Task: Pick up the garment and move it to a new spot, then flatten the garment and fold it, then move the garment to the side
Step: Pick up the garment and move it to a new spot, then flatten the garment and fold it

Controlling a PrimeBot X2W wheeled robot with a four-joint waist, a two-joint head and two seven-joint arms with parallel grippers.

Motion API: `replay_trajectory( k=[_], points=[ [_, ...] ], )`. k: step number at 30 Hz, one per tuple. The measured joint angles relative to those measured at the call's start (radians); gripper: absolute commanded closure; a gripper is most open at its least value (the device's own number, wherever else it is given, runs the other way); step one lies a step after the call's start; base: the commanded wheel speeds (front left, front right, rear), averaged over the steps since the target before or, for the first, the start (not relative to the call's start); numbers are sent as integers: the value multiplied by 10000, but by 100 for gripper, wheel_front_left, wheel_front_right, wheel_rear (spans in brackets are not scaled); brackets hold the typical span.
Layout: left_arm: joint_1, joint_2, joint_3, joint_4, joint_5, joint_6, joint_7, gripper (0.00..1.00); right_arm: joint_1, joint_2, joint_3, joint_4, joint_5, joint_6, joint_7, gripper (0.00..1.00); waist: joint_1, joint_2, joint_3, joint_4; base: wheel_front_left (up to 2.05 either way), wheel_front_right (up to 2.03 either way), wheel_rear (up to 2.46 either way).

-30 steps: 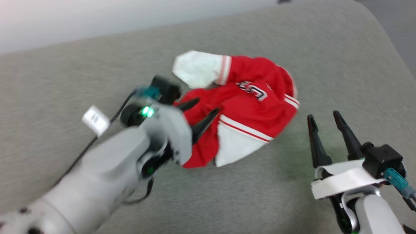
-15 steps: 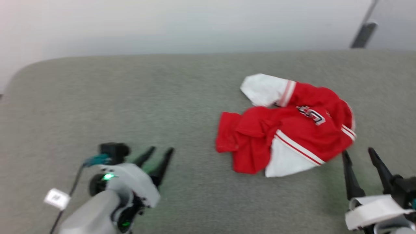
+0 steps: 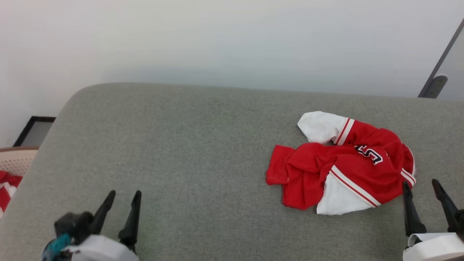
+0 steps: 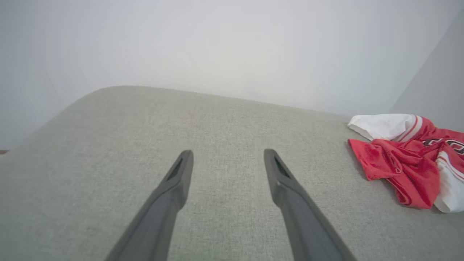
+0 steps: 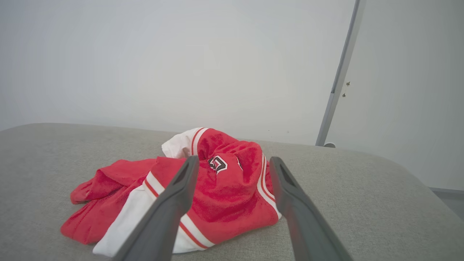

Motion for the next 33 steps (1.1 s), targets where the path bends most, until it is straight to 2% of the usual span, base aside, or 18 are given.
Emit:
replay_trajectory(
  k=[3,8,16,24,28,33],
  points=[
    [779,-389,880,-997,1266,10,0,0,-1,58,-113,-134,12,0,-2,0,0,0,-140,-26,0,0,0],
    [1530,-1091,1776,-1889,2387,-219,0,0,-19,169,-176,-401,58,0,-2,0,0,0,-231,-183,0,0,0],
    [1868,-1749,2123,-1833,3183,-476,0,0,-34,357,-105,-395,50,0,-2,0,0,0,-202,-372,0,0,0],
    [1877,-1973,2297,-1894,3329,-518,0,0,-42,173,322,-286,-31,0,-2,0,0,0,-124,-410,0,0,0],
    [1890,-2071,2192,-1910,3223,-520,0,0,-53,-612,1569,-6,-209,0,61,0,0,0,-82,-367,0,0,0],
    [1924,-2230,2057,-1778,3032,-520,0,0,-214,-2702,4661,-209,234,0,1457,0,-1,0,107,-243,0,0,0]
  ],
)
